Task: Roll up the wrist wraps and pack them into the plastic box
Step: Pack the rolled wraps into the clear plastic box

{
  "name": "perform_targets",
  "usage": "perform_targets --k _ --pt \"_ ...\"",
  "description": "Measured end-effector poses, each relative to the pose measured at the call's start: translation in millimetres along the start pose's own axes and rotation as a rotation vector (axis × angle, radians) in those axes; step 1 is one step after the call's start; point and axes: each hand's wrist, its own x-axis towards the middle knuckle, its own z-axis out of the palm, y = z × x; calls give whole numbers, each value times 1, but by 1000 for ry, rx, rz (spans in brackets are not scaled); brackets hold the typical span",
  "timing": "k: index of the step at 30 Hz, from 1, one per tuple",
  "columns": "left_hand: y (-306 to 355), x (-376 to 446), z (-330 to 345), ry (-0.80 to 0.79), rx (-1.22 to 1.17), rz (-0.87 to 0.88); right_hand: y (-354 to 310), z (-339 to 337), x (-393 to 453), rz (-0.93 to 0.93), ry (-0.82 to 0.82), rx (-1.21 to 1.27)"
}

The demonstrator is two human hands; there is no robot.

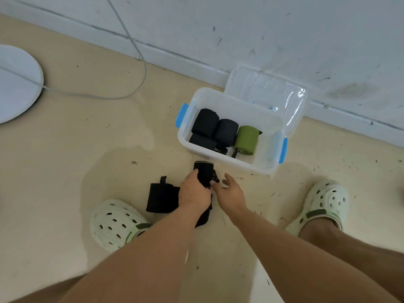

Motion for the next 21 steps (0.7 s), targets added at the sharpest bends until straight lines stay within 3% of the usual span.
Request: perform_targets --k 7,15,21 --pt "7 19 -2 -107 74 -67 -19 -2 22 12 -172 69" --pt "2 21 -8 -105 -20 -69 -5 3 23 139 -156 265" --pt "5 12 -14 -113 -148 -85 8 -25 2 78 -100 163"
